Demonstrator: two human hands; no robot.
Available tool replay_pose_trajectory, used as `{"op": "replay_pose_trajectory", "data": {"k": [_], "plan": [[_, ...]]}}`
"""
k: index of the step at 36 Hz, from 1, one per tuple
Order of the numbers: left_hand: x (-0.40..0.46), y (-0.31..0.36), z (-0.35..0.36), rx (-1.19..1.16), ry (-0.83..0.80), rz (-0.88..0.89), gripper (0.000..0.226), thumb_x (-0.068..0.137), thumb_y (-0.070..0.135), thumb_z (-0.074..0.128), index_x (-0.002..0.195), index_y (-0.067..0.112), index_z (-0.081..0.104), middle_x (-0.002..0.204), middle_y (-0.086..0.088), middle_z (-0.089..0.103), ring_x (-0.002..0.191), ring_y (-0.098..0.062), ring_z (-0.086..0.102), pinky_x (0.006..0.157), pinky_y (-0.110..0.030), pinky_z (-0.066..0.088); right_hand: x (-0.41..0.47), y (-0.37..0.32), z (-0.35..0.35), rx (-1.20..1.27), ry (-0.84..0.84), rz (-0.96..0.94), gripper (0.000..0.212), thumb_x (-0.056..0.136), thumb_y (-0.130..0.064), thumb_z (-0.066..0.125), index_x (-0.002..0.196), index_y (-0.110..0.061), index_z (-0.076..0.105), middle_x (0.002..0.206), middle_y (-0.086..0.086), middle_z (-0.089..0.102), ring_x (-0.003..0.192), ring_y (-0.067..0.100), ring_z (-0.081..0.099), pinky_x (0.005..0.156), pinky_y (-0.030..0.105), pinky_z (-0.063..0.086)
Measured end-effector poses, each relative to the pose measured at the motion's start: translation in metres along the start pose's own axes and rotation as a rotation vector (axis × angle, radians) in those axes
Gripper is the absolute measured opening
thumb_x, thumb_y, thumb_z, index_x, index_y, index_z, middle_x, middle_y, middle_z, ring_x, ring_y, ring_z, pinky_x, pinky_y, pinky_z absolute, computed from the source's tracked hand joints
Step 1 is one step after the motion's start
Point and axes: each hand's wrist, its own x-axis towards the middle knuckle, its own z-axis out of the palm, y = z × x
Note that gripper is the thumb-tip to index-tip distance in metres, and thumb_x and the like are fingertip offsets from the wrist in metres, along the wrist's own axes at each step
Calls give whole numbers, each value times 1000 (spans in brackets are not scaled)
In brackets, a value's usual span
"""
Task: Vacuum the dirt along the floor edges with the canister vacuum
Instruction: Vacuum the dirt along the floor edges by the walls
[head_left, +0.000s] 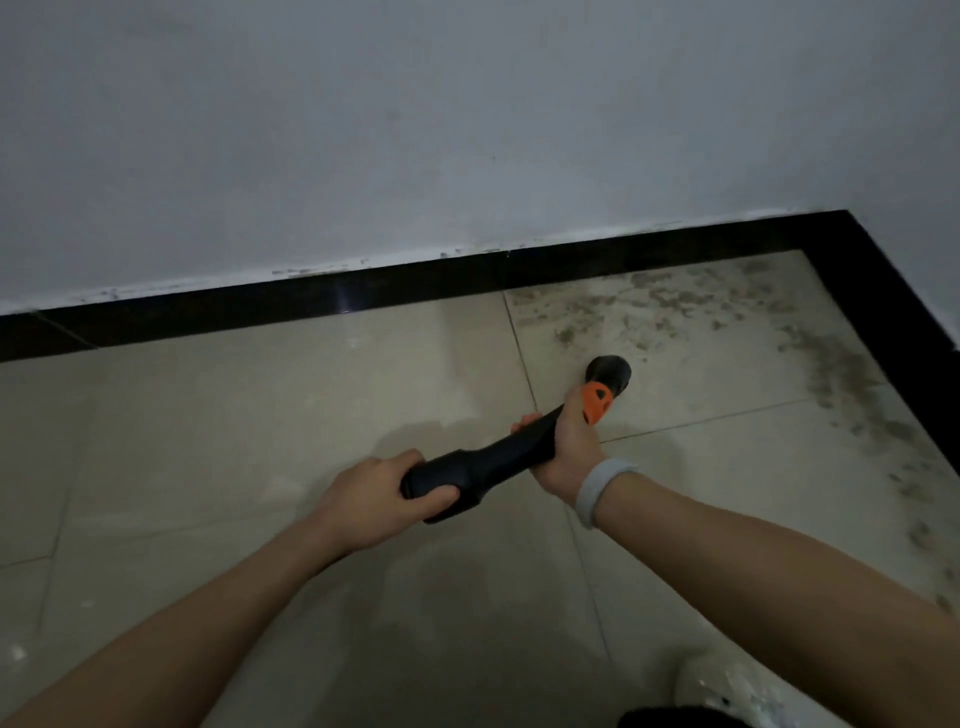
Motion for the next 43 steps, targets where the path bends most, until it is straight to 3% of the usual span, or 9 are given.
{"op": "replay_pose_trajectory", "data": {"k": [6, 11, 16, 19, 23, 31, 36, 38, 43], "plan": [[10, 37, 15, 115, -44, -105, 78, 54, 87, 25, 97, 28, 53, 81, 6, 63, 74, -12, 60, 65, -26, 44, 20, -21, -23, -14, -61, 38, 37, 95, -44, 55, 90, -8, 50, 68, 10, 54, 59, 22, 55, 61, 38, 54], [11, 62, 13, 238, -55, -178, 79, 54, 88, 21, 99, 30, 52, 79, 9, 61, 72, -11, 58, 59, -21, 41, 18, -38, -27, 17, -131, 116, 33, 95, -41, 57, 92, -9, 49, 65, 8, 50, 53, 21, 51, 59, 36, 53], [4, 84, 12, 353, -128, -265, 63, 75, 81, 39, 105, 27, 49, 84, 7, 60, 74, -13, 56, 62, -26, 40, 19, -42, -25, 0, -161, 177, 34, 93, -41, 60, 97, -9, 49, 57, 5, 49, 44, 19, 50, 52, 32, 50], [0, 86, 12, 378, -117, -263, 69, 69, 84, 36, 109, 29, 48, 89, 9, 60, 78, -13, 57, 65, -26, 41, 19, -37, -20, -34, -195, 181, 33, 93, -40, 59, 95, -9, 49, 57, 4, 49, 42, 18, 49, 50, 31, 49], [0, 85, 21, 254, -22, -264, 46, 84, 63, 53, 110, 26, 50, 89, 8, 61, 76, -12, 59, 66, -27, 45, 18, -28, -13, -69, -234, 191, 33, 93, -41, 60, 93, -10, 48, 56, 5, 49, 44, 19, 49, 50, 30, 49], [21, 93, 77, 12, -24, -184, 33, 84, 47, 63, 104, 23, 53, 73, 7, 60, 62, -8, 58, 62, -29, 48, 36, -30, -46, -147, -128, 91, 36, 92, -42, 60, 95, -7, 51, 55, 6, 52, 43, 19, 53, 49, 29, 51], [39, 116, 110, -16, -51, -82, 58, 70, 68, 53, 108, 24, 52, 81, 8, 62, 69, -10, 59, 60, -24, 46, 37, -55, -90, -111, -8, 1, 35, 93, -40, 60, 80, -10, 48, 48, 4, 50, 44, 19, 50, 52, 32, 52], [43, 125, 121, 1, -85, -31, 56, 72, 67, 52, 111, 26, 52, 81, 11, 59, 69, -9, 58, 58, -21, 44, 36, -62, -108, -83, 32, -17, 35, 93, -39, 61, 80, -10, 48, 44, 3, 50, 42, 18, 49, 52, 34, 50], [46, 131, 138, 37, -130, 116, 70, 62, 76, 33, 111, 30, 53, 86, 11, 63, 72, -8, 60, 63, -21, 47, 33, -63, -140, 12, 105, -33, 31, 93, -38, 60, 86, -10, 48, 55, 6, 49, 42, 18, 48, 51, 32, 51]]}}
